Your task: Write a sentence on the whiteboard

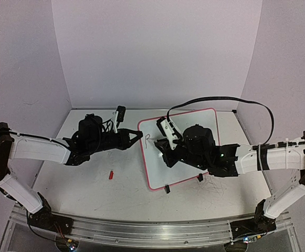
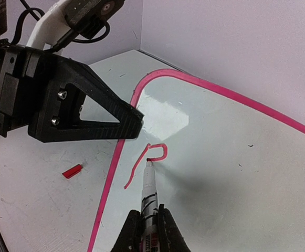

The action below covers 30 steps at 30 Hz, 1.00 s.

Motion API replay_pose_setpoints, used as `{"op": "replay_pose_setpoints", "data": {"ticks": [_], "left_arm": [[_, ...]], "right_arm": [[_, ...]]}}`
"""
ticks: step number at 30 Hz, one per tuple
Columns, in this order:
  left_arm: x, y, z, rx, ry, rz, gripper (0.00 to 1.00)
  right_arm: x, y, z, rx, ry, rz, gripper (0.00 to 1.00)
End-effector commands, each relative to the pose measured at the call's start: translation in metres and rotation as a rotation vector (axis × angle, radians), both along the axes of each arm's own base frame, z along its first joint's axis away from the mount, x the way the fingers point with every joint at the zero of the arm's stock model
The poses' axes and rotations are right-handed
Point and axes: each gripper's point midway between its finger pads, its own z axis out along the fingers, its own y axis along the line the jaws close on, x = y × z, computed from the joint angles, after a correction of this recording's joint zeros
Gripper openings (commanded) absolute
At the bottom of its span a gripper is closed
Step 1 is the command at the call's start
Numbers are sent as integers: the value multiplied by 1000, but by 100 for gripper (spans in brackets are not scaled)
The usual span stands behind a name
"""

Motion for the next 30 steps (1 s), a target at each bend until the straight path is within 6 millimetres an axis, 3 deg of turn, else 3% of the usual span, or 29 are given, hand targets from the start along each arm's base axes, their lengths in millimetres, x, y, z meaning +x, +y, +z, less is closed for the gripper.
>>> {"op": "replay_pose_setpoints", "data": {"ticks": [1, 5, 9, 13, 30], "left_arm": [[-2, 4, 26, -43, -71, 2, 0], [-2, 5, 26, -43, -71, 7, 0], [-1, 7, 24, -39, -70, 14, 0], [-1, 7, 24, -36, -72, 16, 0], [-1, 6, 25, -41, -70, 12, 0]], "right_arm": [[4, 12, 11, 40, -5, 4, 0], [5, 11, 16, 50, -14, -6, 0], [-3, -11, 34, 98, -45, -23, 0], [-2, -22, 24, 83, -36, -34, 0], [6, -9, 14, 74, -31, -31, 0]]}}
